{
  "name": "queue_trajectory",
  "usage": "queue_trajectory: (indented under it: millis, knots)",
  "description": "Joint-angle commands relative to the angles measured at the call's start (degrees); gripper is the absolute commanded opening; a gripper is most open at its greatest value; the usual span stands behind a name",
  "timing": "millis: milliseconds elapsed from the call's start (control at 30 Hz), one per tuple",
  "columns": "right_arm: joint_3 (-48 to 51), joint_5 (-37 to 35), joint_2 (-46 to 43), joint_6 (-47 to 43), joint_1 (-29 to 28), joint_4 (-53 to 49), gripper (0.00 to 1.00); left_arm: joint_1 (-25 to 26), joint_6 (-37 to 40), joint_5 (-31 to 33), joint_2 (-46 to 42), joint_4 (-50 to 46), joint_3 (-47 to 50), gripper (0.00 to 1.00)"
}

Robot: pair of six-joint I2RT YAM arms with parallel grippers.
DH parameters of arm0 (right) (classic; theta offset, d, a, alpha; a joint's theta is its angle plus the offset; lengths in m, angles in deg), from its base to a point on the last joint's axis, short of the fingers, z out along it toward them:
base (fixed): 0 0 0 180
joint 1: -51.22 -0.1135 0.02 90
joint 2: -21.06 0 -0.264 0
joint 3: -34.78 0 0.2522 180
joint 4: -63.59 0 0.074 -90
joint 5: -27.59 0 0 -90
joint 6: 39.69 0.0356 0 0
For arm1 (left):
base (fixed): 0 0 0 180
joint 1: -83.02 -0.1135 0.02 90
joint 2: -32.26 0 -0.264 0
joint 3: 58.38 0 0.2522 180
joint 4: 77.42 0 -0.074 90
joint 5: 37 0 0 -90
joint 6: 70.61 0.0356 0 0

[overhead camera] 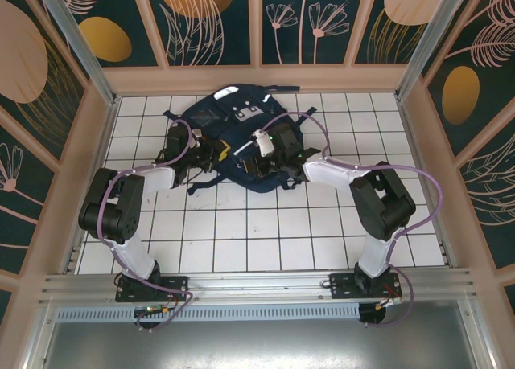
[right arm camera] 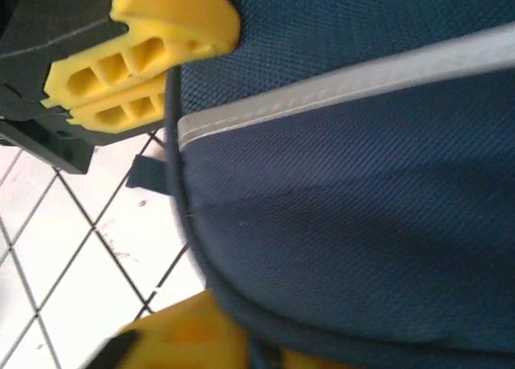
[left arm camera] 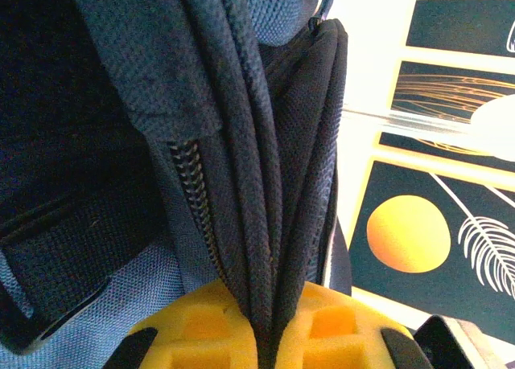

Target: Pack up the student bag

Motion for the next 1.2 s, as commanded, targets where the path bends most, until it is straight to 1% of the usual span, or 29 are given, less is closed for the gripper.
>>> queue_trajectory:
  millis: [0, 100, 200, 333, 500, 600, 633, 833, 933, 1000, 1067, 1167]
  knots:
    - [0.74, -1.35, -0.09, 0.94, -0.98, 2.86, 0.00, 0.02, -0.16, -1.17, -3.77, 8.21, -0.29, 0.00]
    - [1.28, -1.16, -2.25, -0.12, -0.78, 1.54, 0.00, 0.02, 0.36, -1.10, -3.14, 7.98, -0.24, 0.00]
    - [1.45, -1.95, -4.07, -2.37, -0.67, -2.32, 0.00, -0.17, 0.93, -1.98, -2.22, 7.86, -0.60, 0.00]
    - [2.86, -4.12, -5.34, -3.98, 1.66, -7.45, 0.00, -0.68, 3.11, -3.58, -0.58, 5.61, -1.86, 0.00]
    - [7.85, -4.23, -7.96, -4.11, 6.02, -7.18, 0.00, -1.59, 7.83, -4.48, -1.29, -1.20, -4.00, 0.00]
    - [9.39, -5.19, -9.45, -4.80, 6.22, -7.28, 0.00, -2.03, 9.31, -5.05, -1.33, -3.28, -5.02, 0.00]
    - [9.64, -6.20, -9.83, -5.26, 7.90, -7.71, 0.00, -2.21, 9.53, -5.34, -1.24, -3.73, -5.26, 0.00]
    - [9.83, -9.09, -9.57, -6.64, 13.49, -8.81, 0.00, -2.55, 11.97, -7.18, -1.53, -7.02, -6.74, 0.00]
    - [8.85, -12.01, -8.31, -6.22, 16.71, -9.01, 0.00, -2.55, 14.49, -7.75, -1.58, -9.82, -6.67, 0.00]
    - [8.42, -13.50, -8.20, -6.01, 18.23, -8.86, 0.00, -2.48, 16.46, -7.77, -3.47, -12.00, -6.75, 0.00]
    - [8.38, -14.16, -8.70, -5.83, 19.01, -8.84, 0.00, -2.49, 17.99, -7.74, -3.68, -13.79, -6.67, 0.00]
    - [8.83, -13.03, -10.54, -5.36, 18.20, -10.10, 0.00, -2.73, 18.75, -8.61, -2.68, -14.14, -6.67, 0.00]
